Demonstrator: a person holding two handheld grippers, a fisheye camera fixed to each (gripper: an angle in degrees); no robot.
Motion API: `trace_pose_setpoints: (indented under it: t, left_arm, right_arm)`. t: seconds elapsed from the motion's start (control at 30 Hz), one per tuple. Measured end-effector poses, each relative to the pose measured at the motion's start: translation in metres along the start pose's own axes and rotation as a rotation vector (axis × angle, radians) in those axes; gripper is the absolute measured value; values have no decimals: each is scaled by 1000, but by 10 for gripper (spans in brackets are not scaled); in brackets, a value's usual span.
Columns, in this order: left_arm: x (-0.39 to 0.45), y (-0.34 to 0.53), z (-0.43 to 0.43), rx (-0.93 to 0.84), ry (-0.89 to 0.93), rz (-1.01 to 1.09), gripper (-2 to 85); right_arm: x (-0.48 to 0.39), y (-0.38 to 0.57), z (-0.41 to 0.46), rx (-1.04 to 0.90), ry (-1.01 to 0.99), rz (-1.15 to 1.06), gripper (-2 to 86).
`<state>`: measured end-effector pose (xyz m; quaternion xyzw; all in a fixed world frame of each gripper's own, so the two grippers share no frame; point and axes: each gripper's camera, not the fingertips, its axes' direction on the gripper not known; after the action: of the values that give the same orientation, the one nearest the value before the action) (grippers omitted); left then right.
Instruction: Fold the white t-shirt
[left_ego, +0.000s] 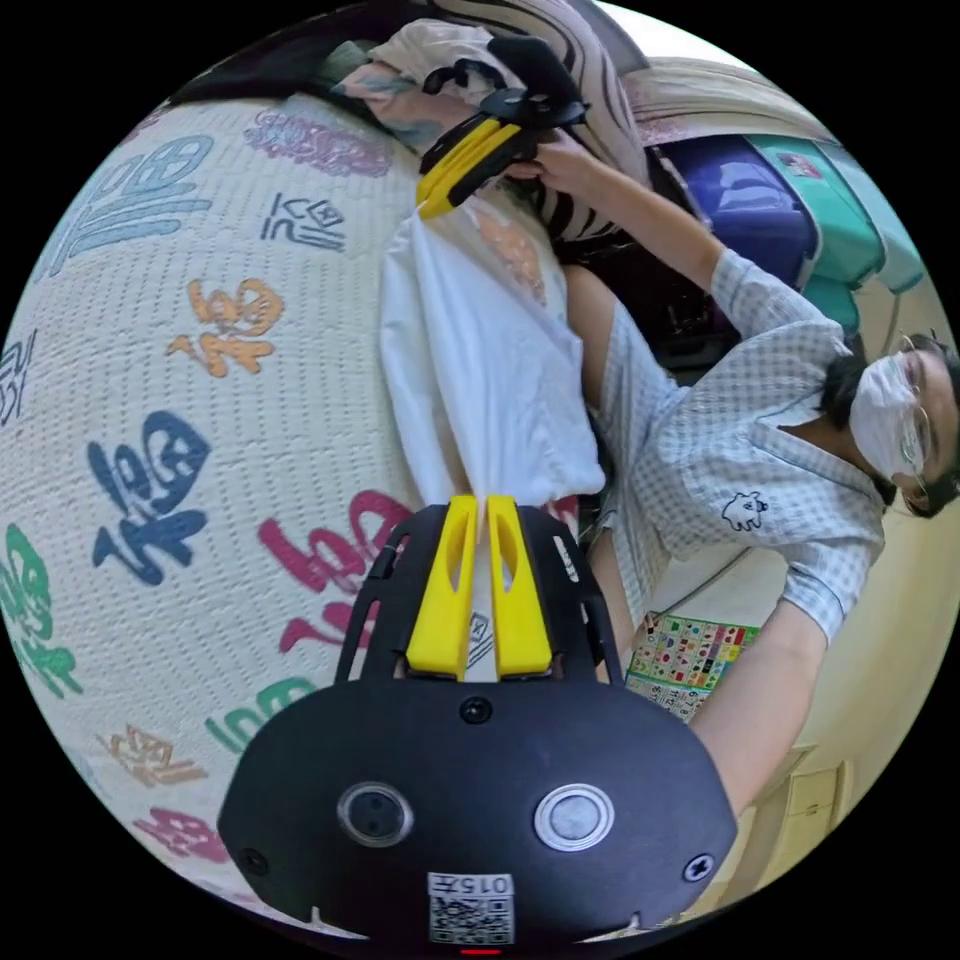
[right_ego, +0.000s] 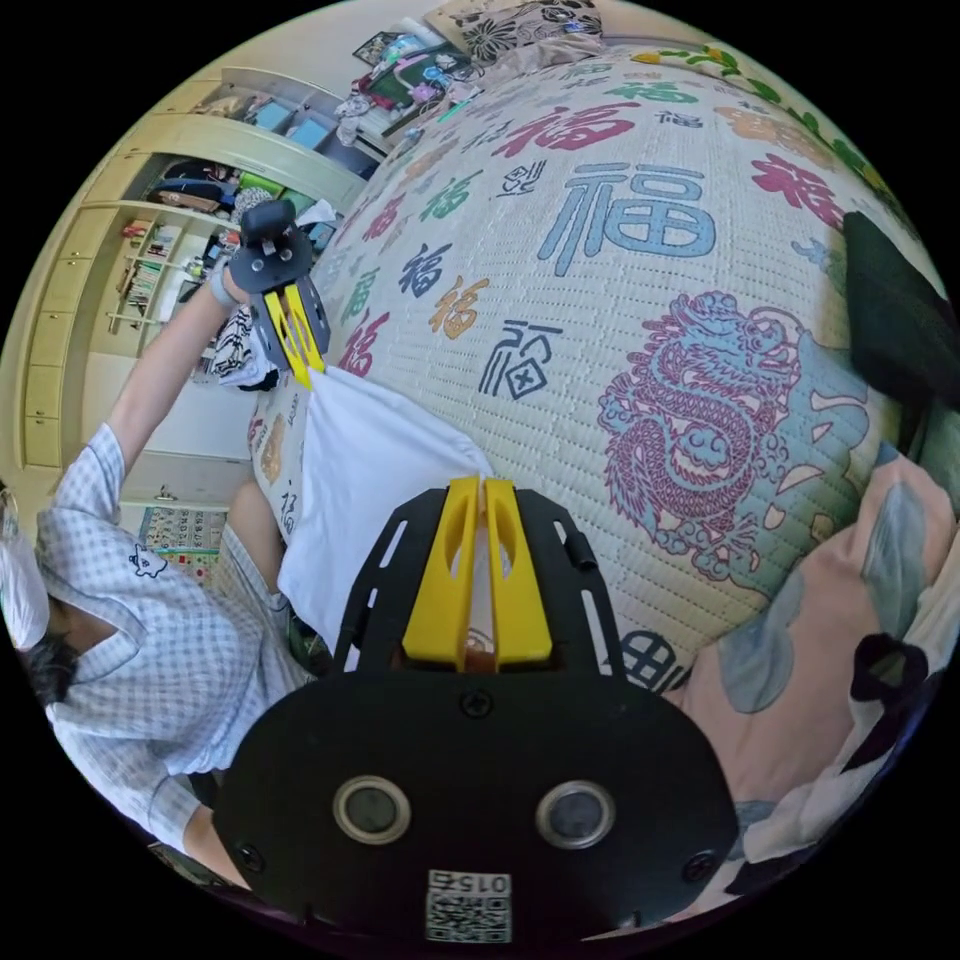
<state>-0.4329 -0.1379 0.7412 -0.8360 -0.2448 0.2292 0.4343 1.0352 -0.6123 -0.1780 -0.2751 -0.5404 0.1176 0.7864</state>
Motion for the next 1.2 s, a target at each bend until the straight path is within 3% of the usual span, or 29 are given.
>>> trace_pose_setpoints:
  t: [0.13,0.27,0.4,0.6,0.7,0.83,0.97,1.13,1.2]
  left_arm:
    - [-28,2,-8,-68,-29,-91,-3]
    - [-27,9,-5,-78,-87,-48,-6]
    - [-21,23,-16,-57,-94,-23,-6]
    - [-26,40,-9,-79,-190,-143,-4]
    - [-7,70,-15,-66,-372,-288,3]
    - [74,120,7,219,-474,-405,58]
    - [165,141,96,533,-417,-457,104]
    - [193,139,185,705,-304,-601,104]
    - [187,137,202,674,-300,-651,94]
  right_arm:
    - [-5,-1,3,8,13,5,3]
    - [-6,2,4,25,-17,3,5]
    - [-5,10,-1,90,-145,34,13]
    - [-7,19,13,54,-66,66,62]
    - [-20,45,0,94,18,54,78]
    - [-68,107,7,8,44,-37,97]
    - [-105,170,39,-66,69,-21,102]
    - [-115,223,94,-159,70,132,85]
    - [-114,228,95,-128,114,161,63]
